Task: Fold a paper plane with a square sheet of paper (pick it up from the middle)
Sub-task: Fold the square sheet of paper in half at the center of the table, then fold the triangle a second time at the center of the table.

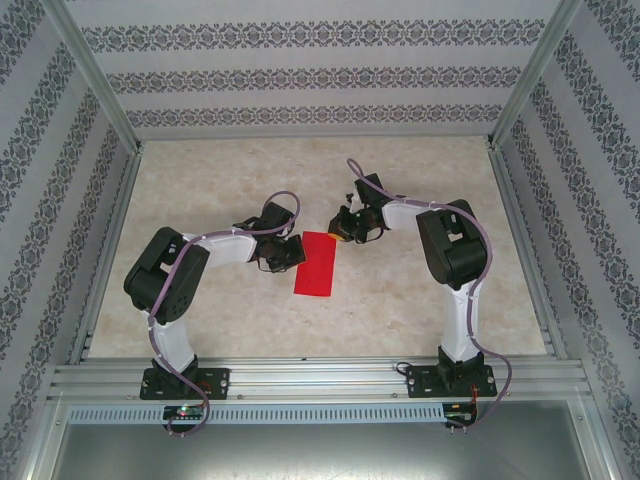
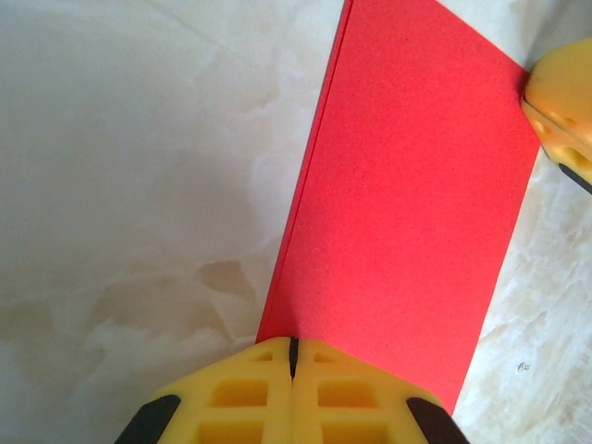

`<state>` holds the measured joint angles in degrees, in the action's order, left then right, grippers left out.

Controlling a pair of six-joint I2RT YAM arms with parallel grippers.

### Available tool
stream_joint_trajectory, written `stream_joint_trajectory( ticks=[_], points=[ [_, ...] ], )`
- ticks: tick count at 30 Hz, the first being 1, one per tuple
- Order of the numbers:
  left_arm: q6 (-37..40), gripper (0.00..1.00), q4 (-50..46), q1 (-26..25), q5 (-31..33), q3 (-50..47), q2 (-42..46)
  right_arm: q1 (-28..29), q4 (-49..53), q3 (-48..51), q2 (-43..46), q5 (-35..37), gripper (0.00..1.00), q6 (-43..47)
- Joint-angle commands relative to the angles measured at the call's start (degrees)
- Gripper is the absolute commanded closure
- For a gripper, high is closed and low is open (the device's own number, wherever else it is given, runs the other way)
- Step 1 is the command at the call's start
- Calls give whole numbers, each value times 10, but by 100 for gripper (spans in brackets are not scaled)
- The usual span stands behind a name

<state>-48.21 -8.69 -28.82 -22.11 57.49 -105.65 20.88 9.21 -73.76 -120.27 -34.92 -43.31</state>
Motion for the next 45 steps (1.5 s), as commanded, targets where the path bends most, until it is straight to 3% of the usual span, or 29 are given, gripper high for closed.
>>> stream_joint_trajectory(
  ticks=[1,4,6,9,15,18,21,25,39,45],
  points=[
    [14,100,-89,-9,27,-33,-36,0,3,12,-8,11,90,4],
    [19,100,-75,-9,3,-34,-22,-3,7,9,31,-1,87,13],
    [23,100,-73,-10,-24,-29,-2,-2,37,5,65,3,74,31],
    [25,96,-83,-11,-43,-14,36,4,71,31,125,49,68,45],
    [25,83,-120,-10,-8,-3,110,44,33,154,231,83,58,11],
    [17,74,-111,1,-7,-15,120,76,27,193,254,104,57,-7],
    [-3,65,-63,26,-47,-48,120,96,23,219,261,122,57,-20],
    [-9,54,-28,42,-81,-61,115,105,2,233,255,100,56,-31],
    [-9,51,-12,45,-105,-54,83,106,-43,214,195,55,58,-48],
    [-7,51,-14,44,-104,-54,82,105,-44,221,204,69,59,-54]
  ],
)
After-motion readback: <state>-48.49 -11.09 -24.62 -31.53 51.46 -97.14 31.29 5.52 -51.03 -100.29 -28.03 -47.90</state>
